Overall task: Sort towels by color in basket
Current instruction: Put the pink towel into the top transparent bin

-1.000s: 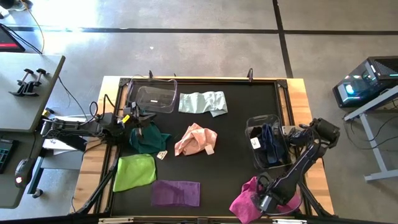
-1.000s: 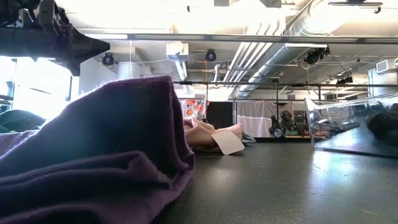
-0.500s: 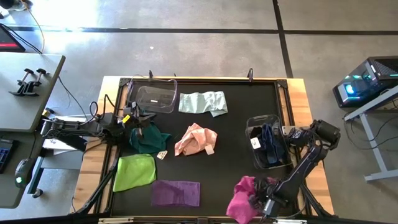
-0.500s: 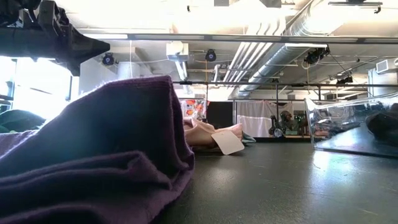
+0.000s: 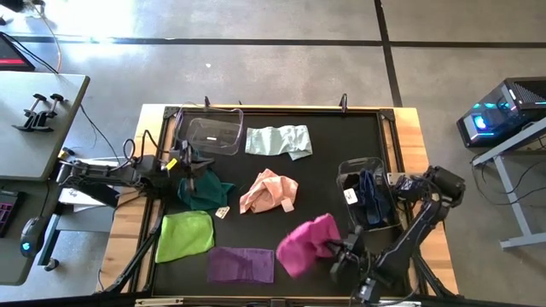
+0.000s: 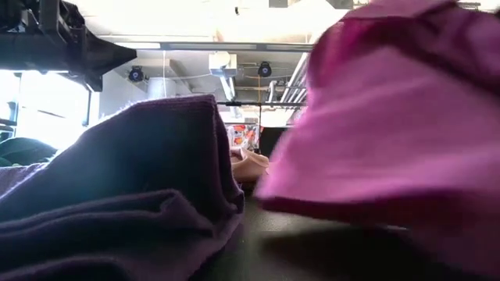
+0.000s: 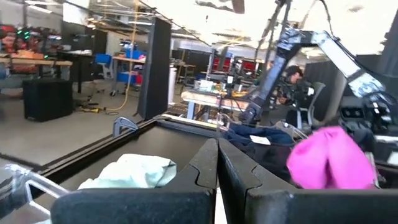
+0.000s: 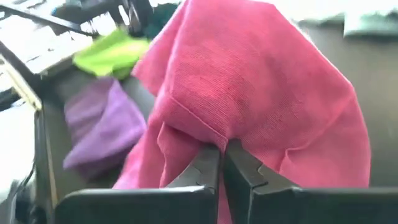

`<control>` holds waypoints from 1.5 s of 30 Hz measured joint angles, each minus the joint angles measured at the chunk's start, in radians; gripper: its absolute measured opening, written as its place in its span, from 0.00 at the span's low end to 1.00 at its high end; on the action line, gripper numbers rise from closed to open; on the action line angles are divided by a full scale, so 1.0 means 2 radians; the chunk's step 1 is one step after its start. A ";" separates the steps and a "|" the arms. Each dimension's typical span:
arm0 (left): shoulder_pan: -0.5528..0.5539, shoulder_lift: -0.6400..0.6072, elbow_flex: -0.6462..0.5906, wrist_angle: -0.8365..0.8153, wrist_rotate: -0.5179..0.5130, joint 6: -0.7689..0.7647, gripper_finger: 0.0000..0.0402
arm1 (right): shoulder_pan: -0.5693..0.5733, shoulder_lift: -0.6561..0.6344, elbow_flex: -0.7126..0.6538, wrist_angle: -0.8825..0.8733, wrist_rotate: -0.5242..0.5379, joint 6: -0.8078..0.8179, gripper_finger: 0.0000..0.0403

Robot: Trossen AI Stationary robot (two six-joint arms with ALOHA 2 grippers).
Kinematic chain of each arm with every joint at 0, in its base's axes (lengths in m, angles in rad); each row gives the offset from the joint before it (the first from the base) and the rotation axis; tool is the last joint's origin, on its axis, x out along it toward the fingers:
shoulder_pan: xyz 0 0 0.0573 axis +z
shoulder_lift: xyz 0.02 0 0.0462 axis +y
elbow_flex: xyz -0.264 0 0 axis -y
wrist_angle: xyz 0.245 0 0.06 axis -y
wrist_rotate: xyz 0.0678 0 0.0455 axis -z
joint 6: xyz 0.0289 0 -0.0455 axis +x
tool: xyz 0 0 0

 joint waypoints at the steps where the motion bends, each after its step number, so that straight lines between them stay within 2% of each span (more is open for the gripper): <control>1: -0.006 0.000 0.000 0.003 0.000 0.007 0.00 | -0.006 0.000 0.000 0.005 0.018 -0.017 0.01; 5: -0.032 0.005 0.000 0.029 0.000 0.042 0.00 | -0.030 0.000 0.000 0.024 0.089 -0.082 0.01; 8: -0.052 0.016 0.000 0.060 0.000 0.077 0.00 | -0.050 -0.001 0.000 0.030 0.107 -0.112 0.01; 14: -0.087 0.061 0.025 0.074 0.000 0.138 0.00 | -0.080 -0.001 0.001 0.050 0.107 -0.171 0.01; 17: -0.099 0.106 0.054 0.070 0.000 0.172 0.00 | -0.087 -0.002 0.001 0.064 0.108 -0.212 0.01; 21: -0.110 0.179 0.103 0.059 0.000 0.212 0.00 | -0.093 -0.002 0.001 0.085 0.108 -0.220 0.01; 24: -0.113 0.234 0.132 0.056 0.000 0.240 0.00 | -0.095 -0.002 0.001 0.134 0.105 -0.258 0.01; 27: -0.116 0.281 0.150 0.058 0.012 0.274 0.00 | -0.100 -0.002 0.001 0.219 0.090 -0.345 0.01; 31: -0.116 0.337 0.173 0.073 0.045 0.301 0.02 | -0.133 -0.002 0.002 0.355 0.032 -0.510 0.01; 35: -0.115 0.386 0.186 0.115 0.090 0.330 0.13 | -0.189 -0.007 0.002 0.469 -0.041 -0.675 0.01; 40: -0.115 0.437 0.197 0.182 0.117 0.341 0.33 | -0.263 -0.036 0.002 0.479 -0.162 -0.772 0.01; 45: -0.115 0.473 0.210 0.204 0.117 0.348 0.51 | -0.315 -0.047 0.002 0.512 -0.282 -0.854 0.01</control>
